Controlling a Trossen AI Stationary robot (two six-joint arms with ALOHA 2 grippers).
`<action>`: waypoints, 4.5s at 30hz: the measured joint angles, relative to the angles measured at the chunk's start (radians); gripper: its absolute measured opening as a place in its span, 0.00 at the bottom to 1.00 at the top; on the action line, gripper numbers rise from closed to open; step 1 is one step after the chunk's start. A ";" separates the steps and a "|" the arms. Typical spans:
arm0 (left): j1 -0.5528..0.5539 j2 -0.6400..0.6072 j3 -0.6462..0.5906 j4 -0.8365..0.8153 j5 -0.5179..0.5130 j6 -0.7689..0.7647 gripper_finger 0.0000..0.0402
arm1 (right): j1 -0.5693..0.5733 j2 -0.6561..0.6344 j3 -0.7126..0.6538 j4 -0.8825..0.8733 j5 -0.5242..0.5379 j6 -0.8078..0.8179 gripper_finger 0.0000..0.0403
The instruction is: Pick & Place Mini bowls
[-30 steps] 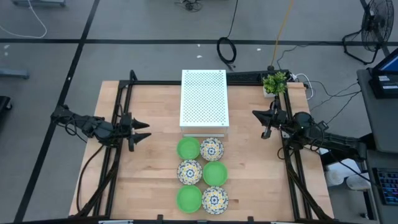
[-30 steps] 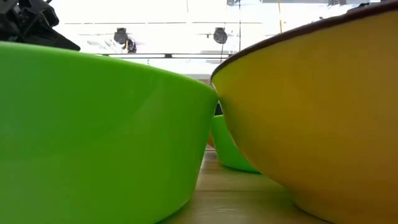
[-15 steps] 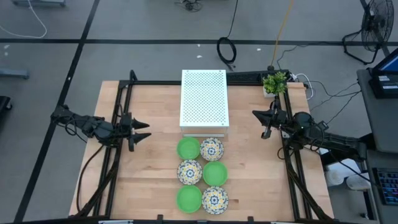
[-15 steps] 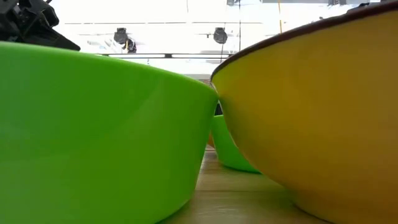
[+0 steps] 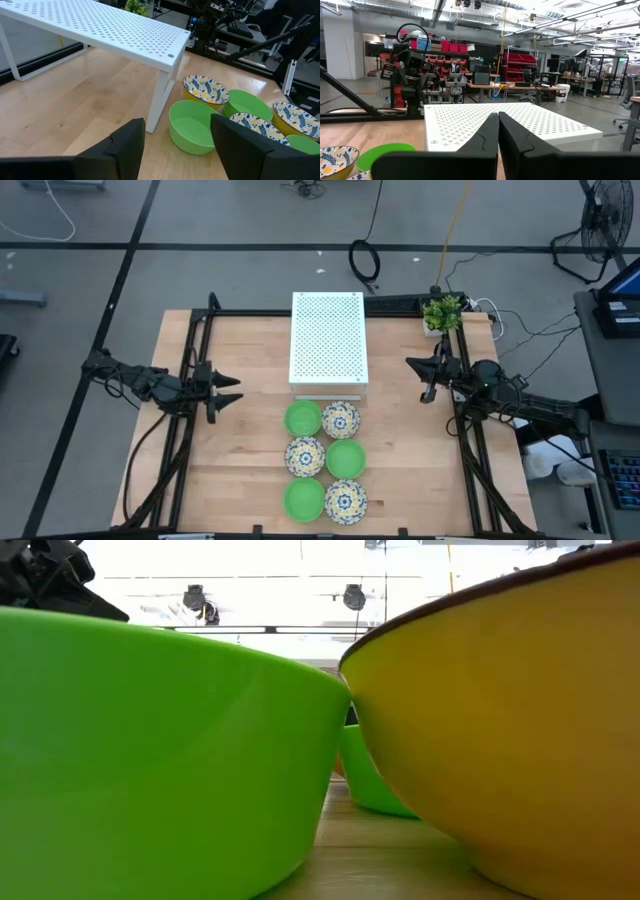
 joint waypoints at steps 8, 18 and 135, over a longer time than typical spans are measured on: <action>0.000 0.000 0.000 0.000 0.000 0.000 0.57 | 0.000 0.000 0.000 0.000 0.000 0.000 0.00; 0.000 0.000 0.000 0.000 0.000 0.000 0.57 | 0.000 0.000 0.000 0.000 0.000 0.000 0.00; 0.300 1.382 0.559 -0.057 0.427 -0.853 0.57 | 0.000 0.000 0.000 0.000 0.000 0.000 0.00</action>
